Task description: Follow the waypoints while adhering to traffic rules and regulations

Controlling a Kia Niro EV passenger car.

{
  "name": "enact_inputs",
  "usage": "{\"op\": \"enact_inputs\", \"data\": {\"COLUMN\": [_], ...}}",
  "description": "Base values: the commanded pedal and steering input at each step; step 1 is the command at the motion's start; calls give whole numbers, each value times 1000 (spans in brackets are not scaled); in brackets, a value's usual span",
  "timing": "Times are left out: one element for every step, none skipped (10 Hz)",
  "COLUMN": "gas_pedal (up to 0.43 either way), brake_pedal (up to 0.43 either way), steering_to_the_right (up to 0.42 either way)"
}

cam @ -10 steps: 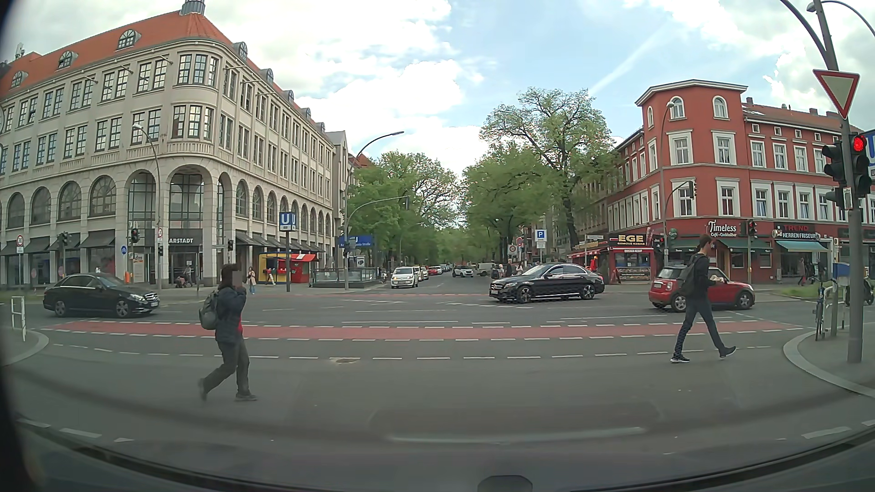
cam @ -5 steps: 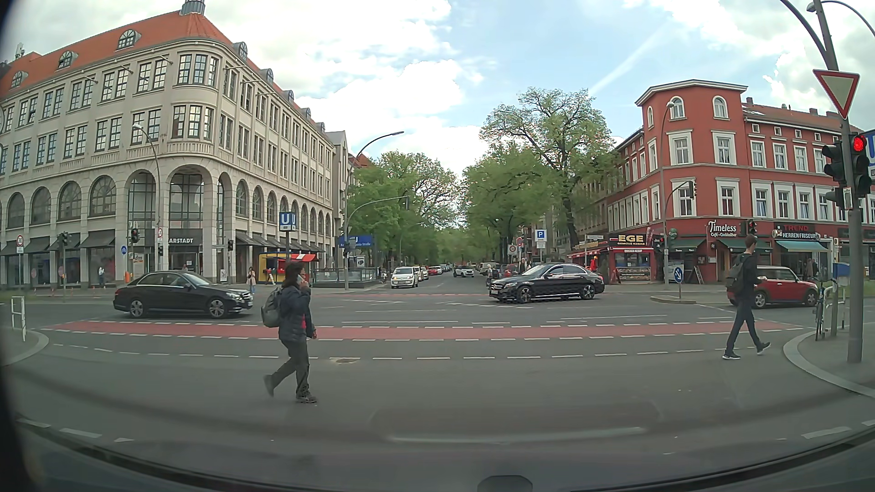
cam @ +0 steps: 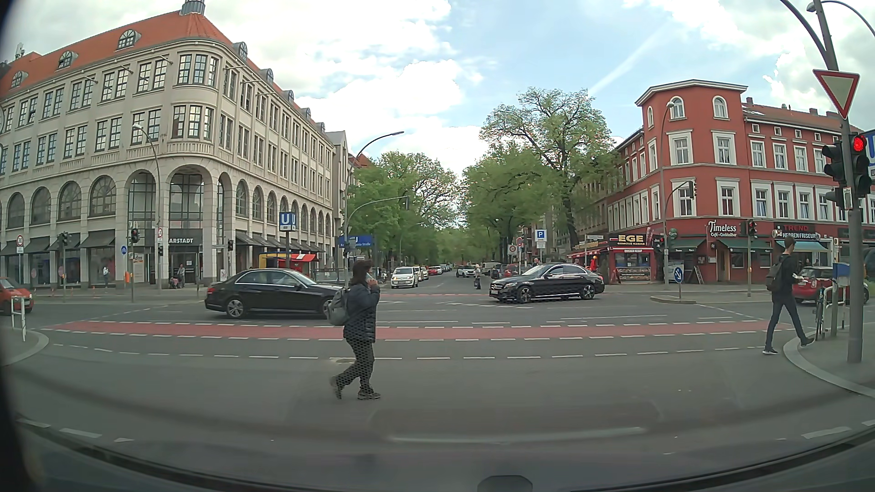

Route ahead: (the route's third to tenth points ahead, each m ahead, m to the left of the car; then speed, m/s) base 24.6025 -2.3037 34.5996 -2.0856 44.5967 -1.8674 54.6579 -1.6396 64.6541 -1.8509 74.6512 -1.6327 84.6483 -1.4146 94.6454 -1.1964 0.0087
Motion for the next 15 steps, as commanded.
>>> {"op": "enact_inputs", "data": {"gas_pedal": [0,0,0,0,0,0,0,0,0,0,0,0,0,0,0], "brake_pedal": [390,390,390,390,390,390,390,390,390,396,396,396,390,378,378], "steering_to_the_right": [-3,-3,-3,-3,-3,-3,-3,-3,-3,-3,-3,-3,-3,-3,-3]}}
